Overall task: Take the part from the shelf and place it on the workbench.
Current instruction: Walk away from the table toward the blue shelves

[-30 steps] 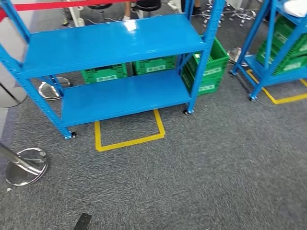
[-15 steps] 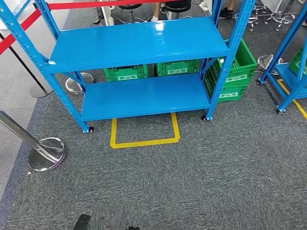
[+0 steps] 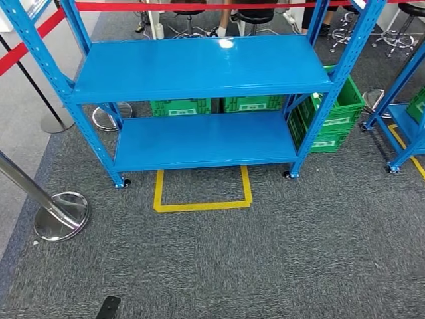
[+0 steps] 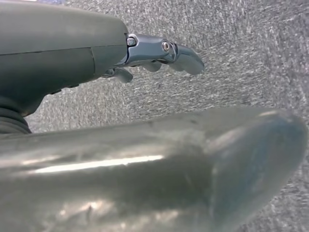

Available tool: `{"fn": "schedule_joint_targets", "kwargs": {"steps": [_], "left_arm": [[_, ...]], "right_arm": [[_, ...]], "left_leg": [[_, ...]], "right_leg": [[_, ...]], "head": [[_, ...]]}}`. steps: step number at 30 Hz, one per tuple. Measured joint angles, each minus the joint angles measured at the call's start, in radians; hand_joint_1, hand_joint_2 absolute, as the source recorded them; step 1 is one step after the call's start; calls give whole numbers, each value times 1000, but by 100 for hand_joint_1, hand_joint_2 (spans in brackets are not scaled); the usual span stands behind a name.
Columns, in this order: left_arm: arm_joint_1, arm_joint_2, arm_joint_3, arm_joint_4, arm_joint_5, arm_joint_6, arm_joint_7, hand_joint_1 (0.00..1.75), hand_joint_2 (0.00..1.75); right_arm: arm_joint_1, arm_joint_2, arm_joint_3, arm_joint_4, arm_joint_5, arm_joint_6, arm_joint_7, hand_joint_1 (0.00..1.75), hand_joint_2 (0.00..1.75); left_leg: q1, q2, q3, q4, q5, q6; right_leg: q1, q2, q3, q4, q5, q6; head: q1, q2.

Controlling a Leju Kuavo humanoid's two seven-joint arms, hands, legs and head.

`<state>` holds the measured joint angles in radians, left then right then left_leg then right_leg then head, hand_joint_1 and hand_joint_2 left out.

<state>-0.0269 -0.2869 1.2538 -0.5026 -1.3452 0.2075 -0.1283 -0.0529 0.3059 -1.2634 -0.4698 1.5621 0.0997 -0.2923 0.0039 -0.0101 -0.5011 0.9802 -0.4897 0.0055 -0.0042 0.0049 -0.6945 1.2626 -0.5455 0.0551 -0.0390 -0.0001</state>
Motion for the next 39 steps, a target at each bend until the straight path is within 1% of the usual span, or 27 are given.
{"fn": "schedule_joint_targets", "kwargs": {"steps": [2, 3, 4, 6, 8, 10, 12, 13, 14, 15, 16, 18, 19, 20, 22, 23, 25, 26, 28, 29, 30, 31, 34, 35, 36, 37, 39], "left_arm": [[-2, 0, 8, 2, 0, 1, -3, 0, 0], [-3, 0, 13, 2, 1, 2, -4, 0, 0], [-5, 0, 17, 3, 1, 3, -5, 0, 0], [-7, -1, 22, 3, 3, 7, -8, 0, 0], [-9, -2, 24, 3, 3, 9, -9, 0, 0], [-13, -3, 27, 3, 4, 11, -10, 0, 0], [-11, -4, 31, 3, 4, 12, -11, 0, 0], [-9, -4, 33, 3, 4, 12, -11, 0, 0], [-8, -4, 35, 3, 4, 12, -11, 0, 0], [-7, -5, 37, 3, 4, 13, -11, 0, 0], [-7, -5, 39, 3, 4, 13, -11, 0, 0], [-6, -5, 42, 3, 4, 13, -11, 0, 0], [-5, -5, 43, 3, 4, 13, -11, 0, 0], [-4, -5, 44, 4, 4, 13, -12, 0, 0], [-5, -7, 45, 4, 4, 14, -16, 0, 0], [-6, -7, 45, 4, 4, 15, -19, 0, 0], [-8, -9, 47, 4, -3, 15, -24, 0, 0], [-8, -10, 48, 4, -10, 15, -25, 0, 0], [-6, -14, 48, 4, -24, 16, -26, 0, 0], [-8, -14, 48, 4, -22, 11, -18, 0, 0], [-18, -11, 50, 1, -11, -4, 8, 0, 0], [-41, -5, 54, -5, 9, -29, 49, 0, 0], [-162, 29, 65, -57, 109, -142, 227, 0, 0], [-193, 42, 64, -78, 149, -167, 268, 0, 0], [-213, 56, 61, -94, 187, -178, 289, 0, 0], [-223, 69, 57, -108, 220, -181, 297, 0, 0], [-228, 86, 48, -122, 263, -178, 291, 0, 0]], "right_arm": [[1, 0, 0, 0, 0, 2, -1, 0, 0], [1, 1, 0, 0, 1, 3, -2, 0, 0], [1, 1, 0, 0, 1, 4, -3, 0, 0], [3, 2, 0, 0, 2, 5, -5, 0, 0], [5, 3, 0, -1, 2, 5, -6, 0, 0], [5, 4, 0, -1, 3, 6, -7, 0, 0], [6, 4, 0, -1, 3, 6, -7, 0, 0], [6, 4, 0, -1, 3, 6, -7, 0, 0], [6, 4, 0, -1, 3, 6, -7, 0, 0], [6, 4, 0, -1, 3, 6, -7, 0, 0], [6, 4, 0, -1, 3, 6, -7, 0, 0], [5, 4, 0, -1, 3, 6, -7, 0, 0], [5, 5, 0, -2, 4, 6, -7, 0, 0], [5, 5, 0, -2, 4, 7, -6, 0, 0], [4, 5, 1, -2, 7, 8, -6, 0, 0], [4, 4, 2, -3, 8, 8, -6, 0, 0], [4, 4, 4, -3, 7, 11, -7, 0, 0], [5, 4, 4, -4, 4, 14, -8, 0, 0], [6, 4, 4, -4, -2, 22, -10, 0, 0], [7, 4, 6, -5, -3, 27, -10, 0, 0], [8, 2, 13, -3, -2, 33, -8, 0, 0], [8, -2, 30, 1, -1, 37, -5, 0, 0], [3, -29, 152, 51, 6, 30, 7, 0, 0], [-1, -37, 196, 71, 7, 22, 10, 0, 0], [-4, -43, 228, 88, 8, 15, 12, 0, 0], [-5, -47, 255, 101, 9, 9, 14, 0, 0], [-1, -56, 298, 119, 9, 2, 20, 0, 0]], "left_leg": [[2, -2, 29, 1, -23, -8], [1, -3, 37, 1, -33, -14], [0, -4, 41, 1, -40, -19], [-1, -5, 43, 0, -44, -28], [-1, -3, 27, 36, -37, -36], [-1, 0, -40, 143, -46, -44], [-1, 1, -130, 263, -101, -47], [-2, 1, -164, 293, -126, -47], [-2, 1, -184, 295, -134, -45], [-3, 1, -190, 269, -118, -42], [-4, 1, -185, 221, -77, -38], [-8, 5, -170, 103, 40, -27], [-10, 7, -165, 62, 80, -24], [-11, 8, -161, 35, 100, -21], [-10, 5, -145, 23, 92, -13], [-8, 3, -133, 20, 87, -7], [-5, 1, -107, 20, 73, 2], [-5, 1, -96, 19, 63, 5], [-6, 1, -70, 19, 39, 8], [-6, 1, -54, 19, 26, 9], [-7, 0, -37, 19, 13, 9], [-7, -3, -21, 19, 0, 9], [-8, -18, 10, 15, -31, -3], [-8, -19, 19, 11, -37, -10], [-10, -19, 28, 7, -39, -17], [-11, -17, 35, 5, -38, -23], [-12, -11, 16, 52, -24, -35]], "right_leg": [[-1, 1, 38, -131, 87, 0], [-1, 2, 53, -179, 108, -5], [0, 4, 61, -205, 118, -11], [1, 7, 65, -212, 108, -30], [-2, 7, 77, -216, 104, -42], [-4, 5, 96, -226, 95, -51], [-4, 5, 118, -233, 80, -55], [-4, 7, 131, -236, 71, -56], [-4, 9, 146, -237, 61, -56], [-3, 10, 162, -237, 49, -56], [-3, 11, 180, -238, 37, -54], [0, 12, 206, -238, 9, -47], [2, 12, 215, -241, -5, -42], [4, 13, 226, -240, -13, -36], [6, 12, 245, -238, -16, -25], [6, 10, 245, -216, -10, -19], [5, 5, 195, -124, -15, -9], [5, 3, 152, -59, -29, -5], [4, 3, 67, 28, -90, -2], [4, 3, 40, 33, -116, -2], [5, 3, 27, 10, -124, -3], [6, 3, 23, -35, -103, -6], [12, -1, 32, -188, 84, -24], [13, 0, 37, -212, 126, -30], [13, 3, 44, -220, 137, -36], [11, 7, 54, -225, 131, -41], [4, 11, 76, -236, 122, -49]], "head": [[2, 0], [4, 0], [6, 0], [8, 0], [6, 0], [2, 0], [0, 0], [0, 0], [0, 0], [0, 0], [0, 0], [-2, 0], [-2, 0], [-3, 0], [1, 0], [3, 0], [7, 0], [9, -1], [11, -1], [13, 0], [14, 0], [15, 0], [22, -1], [24, -1], [24, -1], [23, -1], [17, 0]]}}
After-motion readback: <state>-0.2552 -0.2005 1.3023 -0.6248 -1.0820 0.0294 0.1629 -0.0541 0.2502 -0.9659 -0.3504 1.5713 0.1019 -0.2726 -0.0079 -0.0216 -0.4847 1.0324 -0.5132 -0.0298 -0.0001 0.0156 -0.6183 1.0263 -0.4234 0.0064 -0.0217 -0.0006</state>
